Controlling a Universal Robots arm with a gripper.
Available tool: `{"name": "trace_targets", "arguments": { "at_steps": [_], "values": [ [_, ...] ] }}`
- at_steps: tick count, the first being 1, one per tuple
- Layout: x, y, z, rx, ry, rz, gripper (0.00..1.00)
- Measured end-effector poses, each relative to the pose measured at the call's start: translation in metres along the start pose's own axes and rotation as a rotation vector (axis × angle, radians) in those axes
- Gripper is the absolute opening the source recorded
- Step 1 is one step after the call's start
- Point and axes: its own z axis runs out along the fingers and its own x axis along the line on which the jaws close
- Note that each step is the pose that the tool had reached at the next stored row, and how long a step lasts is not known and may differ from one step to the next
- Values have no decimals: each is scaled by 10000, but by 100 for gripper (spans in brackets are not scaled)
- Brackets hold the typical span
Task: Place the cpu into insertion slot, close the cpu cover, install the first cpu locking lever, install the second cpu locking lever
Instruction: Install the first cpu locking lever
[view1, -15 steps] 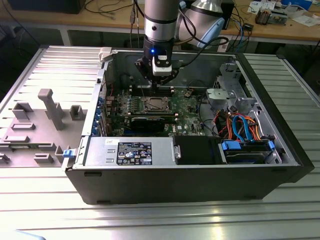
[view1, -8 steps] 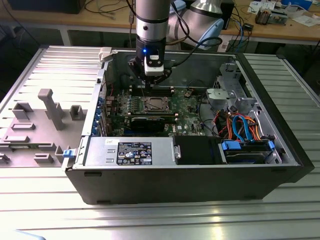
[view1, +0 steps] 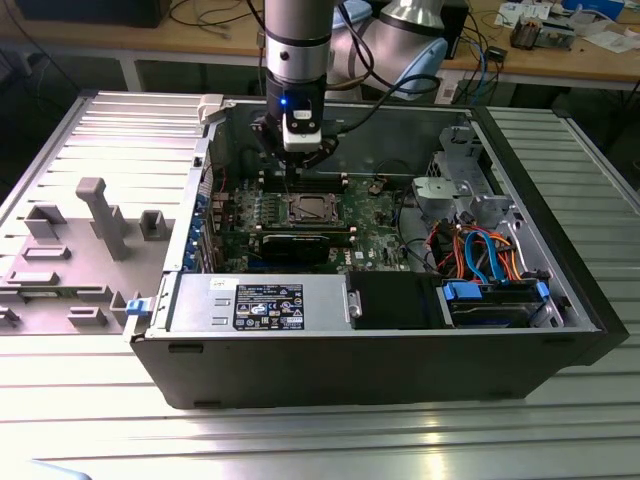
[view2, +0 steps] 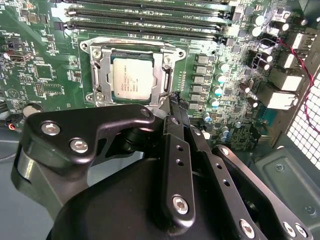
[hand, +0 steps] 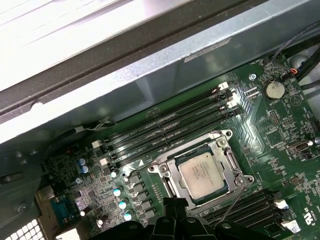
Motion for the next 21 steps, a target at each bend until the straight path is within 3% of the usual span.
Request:
{"name": "trace_targets", "arguments": {
  "at_steps": [21],
  "values": [
    [24,-12,1,1,0,0,11]
  ]
}}
